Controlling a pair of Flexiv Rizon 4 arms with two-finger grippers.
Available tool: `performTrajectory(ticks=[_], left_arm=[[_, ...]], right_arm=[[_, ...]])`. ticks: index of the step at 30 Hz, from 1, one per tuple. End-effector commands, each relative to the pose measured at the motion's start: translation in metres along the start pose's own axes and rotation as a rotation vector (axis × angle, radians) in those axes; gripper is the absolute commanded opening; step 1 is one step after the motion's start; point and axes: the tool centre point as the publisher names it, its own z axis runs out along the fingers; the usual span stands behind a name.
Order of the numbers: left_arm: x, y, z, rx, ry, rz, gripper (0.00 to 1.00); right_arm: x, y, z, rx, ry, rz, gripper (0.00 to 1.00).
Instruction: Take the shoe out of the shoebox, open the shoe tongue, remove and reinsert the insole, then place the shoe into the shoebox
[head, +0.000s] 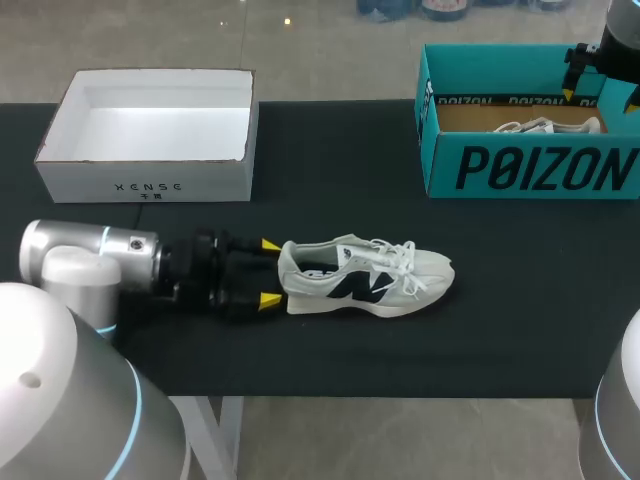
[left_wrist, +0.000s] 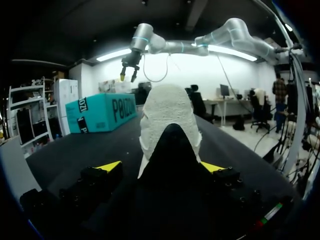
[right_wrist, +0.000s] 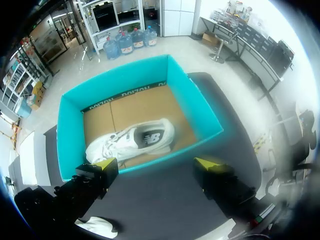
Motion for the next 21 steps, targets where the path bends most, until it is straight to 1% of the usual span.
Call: performTrajectory(ticks=[1,8,13,21], left_arm=[[-0.002,0.001,0.002,-0.001,0.01,-0.002,1.0],[0.011,0.005,0.001,-0.001,0.024,-0.012,1.0],[0.021,0.006,0.005,0.003,0.03,-0.025,1.0],[0.02,-0.001,0.014,0.018,0.031,-0.024,1.0]], right_arm=[[0.0,0.0,0.001,-0.001,-0.001,0.001,1.0],[0.0,0.0,0.001,-0.001,-0.001,0.001,1.0],[0.0,0.0,0.001,-0.001,-0.001,0.001,1.0],[0.0,0.0,0.001,-0.001,-0.001,0.001,1.0]])
